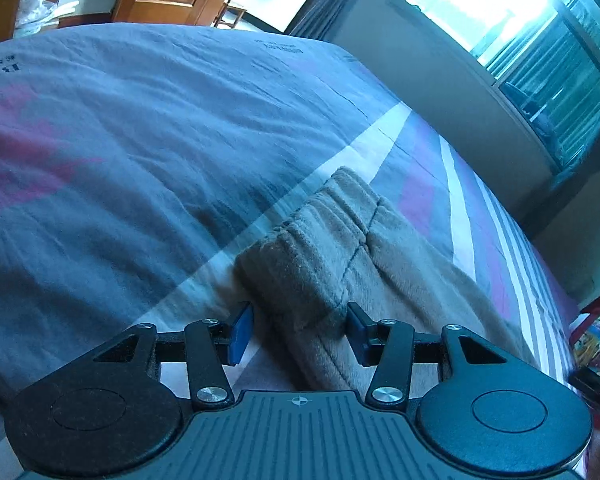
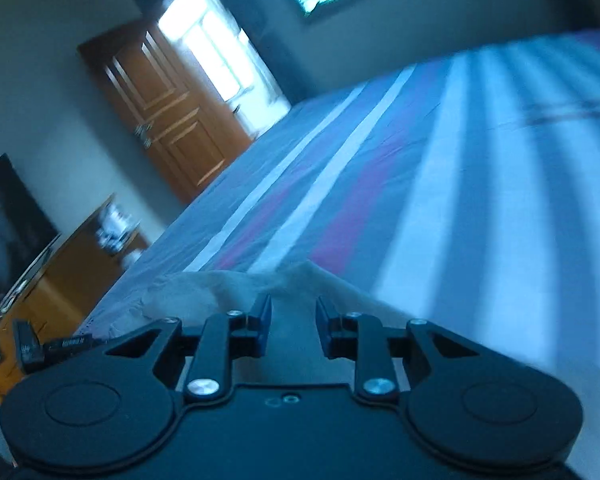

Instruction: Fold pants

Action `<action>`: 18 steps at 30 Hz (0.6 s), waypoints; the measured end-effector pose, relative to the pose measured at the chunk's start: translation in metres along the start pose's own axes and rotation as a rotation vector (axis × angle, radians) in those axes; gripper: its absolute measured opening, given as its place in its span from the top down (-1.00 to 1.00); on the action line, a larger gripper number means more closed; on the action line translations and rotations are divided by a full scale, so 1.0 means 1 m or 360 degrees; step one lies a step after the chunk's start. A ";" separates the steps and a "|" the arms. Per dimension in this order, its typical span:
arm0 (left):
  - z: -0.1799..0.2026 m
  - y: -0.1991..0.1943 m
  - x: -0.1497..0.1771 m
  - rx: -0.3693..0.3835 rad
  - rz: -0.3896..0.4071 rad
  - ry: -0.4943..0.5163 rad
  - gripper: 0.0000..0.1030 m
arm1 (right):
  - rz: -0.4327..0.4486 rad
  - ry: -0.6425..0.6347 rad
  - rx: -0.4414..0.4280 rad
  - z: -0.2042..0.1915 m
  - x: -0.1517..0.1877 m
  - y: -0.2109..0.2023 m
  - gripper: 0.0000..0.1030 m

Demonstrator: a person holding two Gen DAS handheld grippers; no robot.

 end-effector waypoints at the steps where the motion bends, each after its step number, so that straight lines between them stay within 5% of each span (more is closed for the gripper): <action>1: 0.000 0.003 -0.001 0.0003 0.0007 -0.0009 -0.04 | -0.0056 -0.0013 0.0002 0.002 -0.007 0.021 0.44; 8: 0.003 0.014 0.001 0.0034 0.0022 -0.0006 0.06 | -0.0258 -0.0136 0.0059 0.022 -0.024 0.098 0.29; 10: 0.004 0.014 0.002 0.0037 0.0033 0.0001 0.12 | -0.0331 -0.0117 -0.0045 0.024 -0.021 0.099 0.50; 15: -0.001 0.014 0.006 0.0075 0.0045 -0.0001 0.16 | -0.0469 -0.0156 -0.0267 0.017 -0.019 0.099 0.58; 18: -0.004 0.017 0.005 0.0107 0.0034 -0.0037 0.16 | -0.0489 -0.0103 -0.0198 0.023 -0.021 0.109 0.35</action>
Point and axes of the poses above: each gripper's, at about its wrist camera, not at the fingertips, and y roughly the way its jaws point, z to its right, x to its underside, the point moved 3 cm from there along y, roughly the way its jaws point, and after that the axes turned 4 degrees about -x, right-handed, at the moved point
